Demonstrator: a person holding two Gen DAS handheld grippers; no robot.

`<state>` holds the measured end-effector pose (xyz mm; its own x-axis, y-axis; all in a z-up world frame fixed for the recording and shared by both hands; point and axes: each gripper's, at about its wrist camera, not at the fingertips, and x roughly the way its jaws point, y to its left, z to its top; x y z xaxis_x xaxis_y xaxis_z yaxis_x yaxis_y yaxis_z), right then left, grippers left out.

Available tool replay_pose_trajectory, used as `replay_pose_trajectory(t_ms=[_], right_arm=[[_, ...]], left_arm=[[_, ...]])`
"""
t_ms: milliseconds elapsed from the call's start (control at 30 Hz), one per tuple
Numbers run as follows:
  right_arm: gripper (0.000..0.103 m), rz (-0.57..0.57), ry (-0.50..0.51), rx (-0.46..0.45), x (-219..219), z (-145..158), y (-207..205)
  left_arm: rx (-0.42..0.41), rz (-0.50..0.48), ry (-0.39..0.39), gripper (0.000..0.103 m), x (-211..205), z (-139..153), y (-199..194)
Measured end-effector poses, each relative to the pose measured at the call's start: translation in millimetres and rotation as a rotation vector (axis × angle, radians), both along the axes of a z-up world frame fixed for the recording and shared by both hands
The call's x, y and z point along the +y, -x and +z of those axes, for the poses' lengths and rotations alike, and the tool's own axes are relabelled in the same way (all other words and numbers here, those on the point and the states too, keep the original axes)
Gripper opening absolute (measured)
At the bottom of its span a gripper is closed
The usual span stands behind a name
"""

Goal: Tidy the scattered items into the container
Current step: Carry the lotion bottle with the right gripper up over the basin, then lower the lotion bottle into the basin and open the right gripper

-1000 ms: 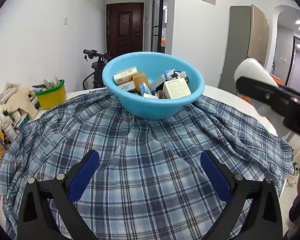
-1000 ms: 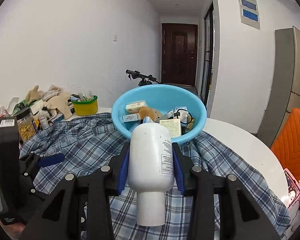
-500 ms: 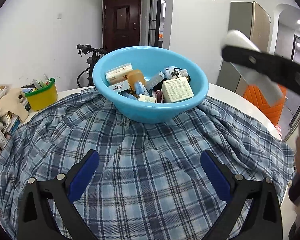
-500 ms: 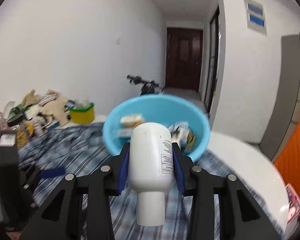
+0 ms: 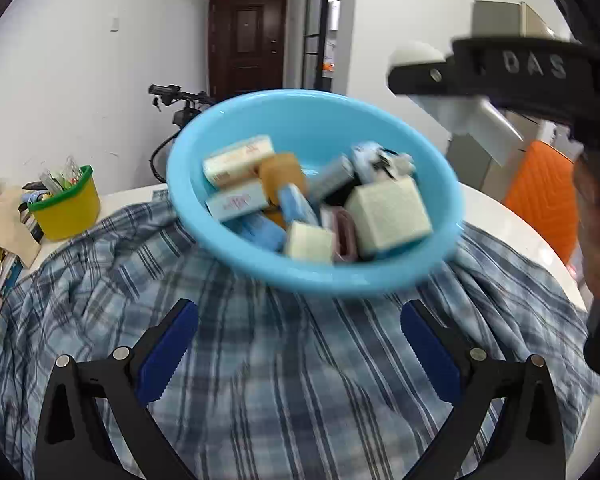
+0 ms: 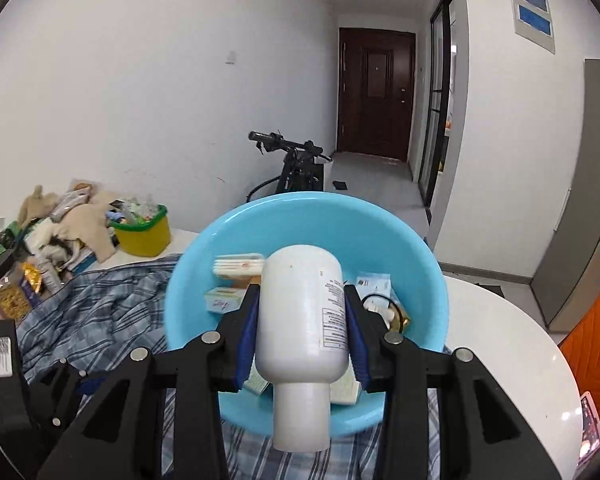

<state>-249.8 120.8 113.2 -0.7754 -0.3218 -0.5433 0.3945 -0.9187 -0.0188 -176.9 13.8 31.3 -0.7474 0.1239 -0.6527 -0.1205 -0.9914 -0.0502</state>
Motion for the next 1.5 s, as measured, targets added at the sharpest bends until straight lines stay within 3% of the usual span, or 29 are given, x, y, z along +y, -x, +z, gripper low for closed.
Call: replay_pose_trajectory(t_ms=[333,900,1100,1333,1500], right_arm=[[0.038,-0.007,0.002,-0.115,-12.3,-8.7,64.3],[0.038,-0.005,-0.05,-0.169,-16.6,4.0,124.3],[0.038,0.05,-0.119,-0.226,-19.5,-11.0,137.7],[0.038,0.099,-0.167,-0.319,-22.1,-41.1,146.5],[0.038,0.108,-0.182,-0.352,-25.6,-52.6,151.4]], left_arm=[[-0.043,-0.007,0.038,0.103,-6.4,10.8,67.9],[-0.145,-0.039,0.07,0.103,-2.9,17.7,148.8],[-0.172,-0.05,0.141,0.103,-0.6,14.2,174.3],[-0.222,-0.032,0.106,0.103,-13.9,8.2,195.6],[-0.225,-0.048,0.141,0.103,-9.5,6.4,198.1]])
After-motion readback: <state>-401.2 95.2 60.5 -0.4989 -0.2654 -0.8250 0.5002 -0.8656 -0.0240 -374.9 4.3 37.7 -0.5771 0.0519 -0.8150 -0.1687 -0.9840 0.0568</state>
